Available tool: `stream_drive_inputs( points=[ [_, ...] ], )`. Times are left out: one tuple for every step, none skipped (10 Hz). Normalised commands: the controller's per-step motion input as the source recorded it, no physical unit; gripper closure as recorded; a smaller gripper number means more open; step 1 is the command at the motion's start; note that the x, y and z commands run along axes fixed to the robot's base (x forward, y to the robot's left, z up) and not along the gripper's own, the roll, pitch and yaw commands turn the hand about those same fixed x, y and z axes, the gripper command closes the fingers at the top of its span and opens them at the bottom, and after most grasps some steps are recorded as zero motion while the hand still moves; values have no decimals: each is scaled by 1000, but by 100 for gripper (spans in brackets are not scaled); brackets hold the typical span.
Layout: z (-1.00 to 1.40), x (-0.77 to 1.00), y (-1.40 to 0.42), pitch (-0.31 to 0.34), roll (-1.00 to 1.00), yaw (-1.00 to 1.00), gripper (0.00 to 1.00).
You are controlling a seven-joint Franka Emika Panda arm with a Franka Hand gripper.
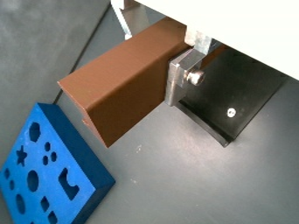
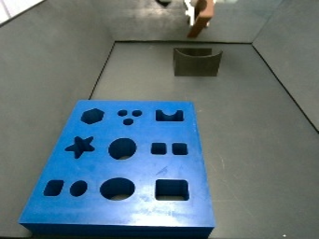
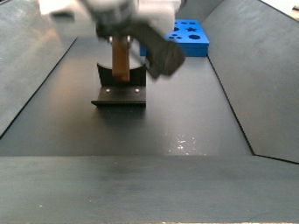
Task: Pick up the arch object. Move up. Place the arch object on the fixture. Regrasp the arch object. Rotate the arch object. Move to above the board. Insert the arch object.
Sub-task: Place the arch object on the fixture, then regrasp the arch object.
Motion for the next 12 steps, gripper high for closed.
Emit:
stream_drive_inputs(
  points=[
    [-1000,165,142,96,-408,-176,100],
    [-1000,178,131,56,-236,-173,100],
    [-944,174,128,31,-187,-164,100],
    [-731,140,108,7,-170,-148,100],
    [-559,112,107,-16,-135,-131,100],
    [-514,86,135,-34,-116,-120,100],
    [-514,86,135,-34,-116,-120,100],
    [-500,76,164,-45,-112,-112,100],
    [-493,81,165,-48,-114,-114,100],
    [-467,87,175,-55,-111,-99,100],
    [0,0,0,0,0,0,0],
    [1000,0,0,-36,-58,-76,0]
  ],
)
